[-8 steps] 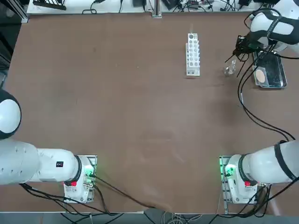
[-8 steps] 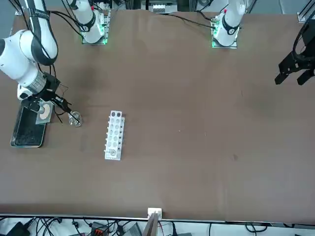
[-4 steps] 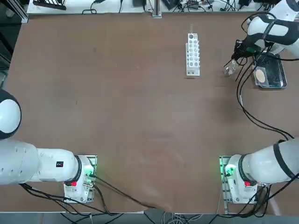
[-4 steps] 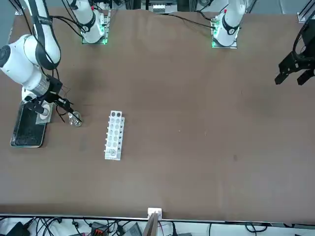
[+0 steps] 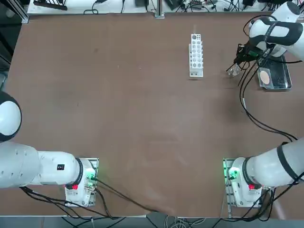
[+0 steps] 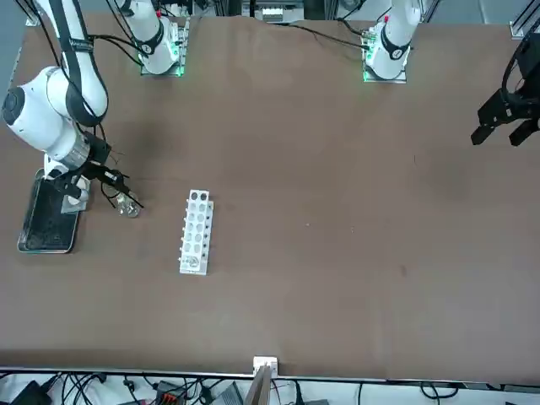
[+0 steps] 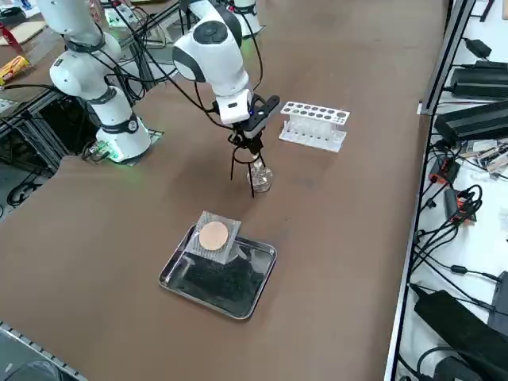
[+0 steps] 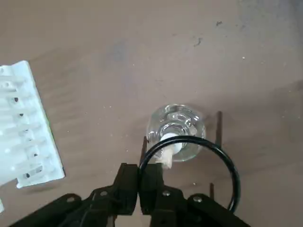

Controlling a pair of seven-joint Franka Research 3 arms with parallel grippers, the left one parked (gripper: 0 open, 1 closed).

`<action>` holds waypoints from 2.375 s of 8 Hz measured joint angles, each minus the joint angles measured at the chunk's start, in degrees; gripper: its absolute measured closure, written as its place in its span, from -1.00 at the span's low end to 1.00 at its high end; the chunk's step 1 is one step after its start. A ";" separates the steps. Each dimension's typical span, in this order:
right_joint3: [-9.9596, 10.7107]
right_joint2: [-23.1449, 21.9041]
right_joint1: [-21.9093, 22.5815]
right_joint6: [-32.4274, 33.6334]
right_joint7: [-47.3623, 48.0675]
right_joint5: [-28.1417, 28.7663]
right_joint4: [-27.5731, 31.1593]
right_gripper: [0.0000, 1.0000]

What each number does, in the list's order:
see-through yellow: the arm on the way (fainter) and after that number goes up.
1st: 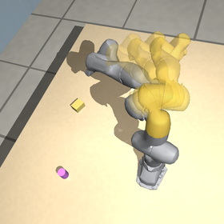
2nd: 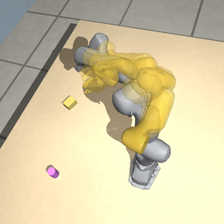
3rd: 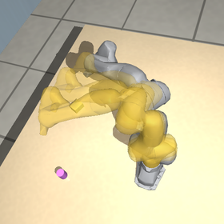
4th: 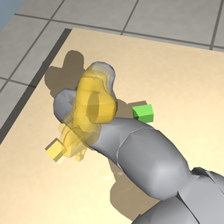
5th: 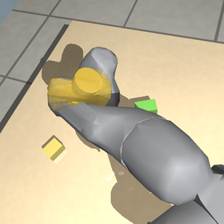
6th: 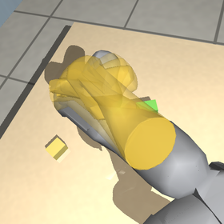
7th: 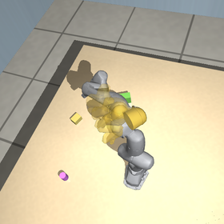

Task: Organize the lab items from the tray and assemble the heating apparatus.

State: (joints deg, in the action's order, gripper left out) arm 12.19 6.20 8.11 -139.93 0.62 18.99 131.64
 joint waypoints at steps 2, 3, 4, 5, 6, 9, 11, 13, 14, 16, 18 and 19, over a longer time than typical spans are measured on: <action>0.00 0.20 0.10 -0.32 -1.49 0.05 -0.14 0.74; 0.00 0.20 0.21 -0.35 -1.59 0.05 -0.38 0.59; 0.00 0.20 0.37 -0.37 -1.73 0.05 -0.71 0.37; 0.00 0.20 0.51 -0.38 -1.76 0.05 -1.07 0.22; 0.00 0.20 0.60 -0.39 -2.16 0.01 -1.34 -0.08; -0.03 0.17 0.92 0.11 -3.70 0.01 -3.83 -0.99; 0.02 0.09 1.10 5.64 -3.70 -0.08 -8.40 -1.00; 1.86 0.00 0.78 11.35 -3.97 -6.96 -11.94 -1.00; 3.09 0.03 0.38 11.97 -4.07 -13.71 -12.17 -1.00; 5.64 0.63 -0.29 12.35 -4.14 -27.81 -12.08 -1.00; 7.84 3.24 -1.44 11.26 -4.16 -34.39 -11.62 -1.00; 8.23 5.21 -2.11 8.49 -4.21 -34.99 -10.59 -1.00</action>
State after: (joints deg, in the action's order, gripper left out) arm 20.41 11.41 6.00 -131.45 -3.59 -16.00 121.04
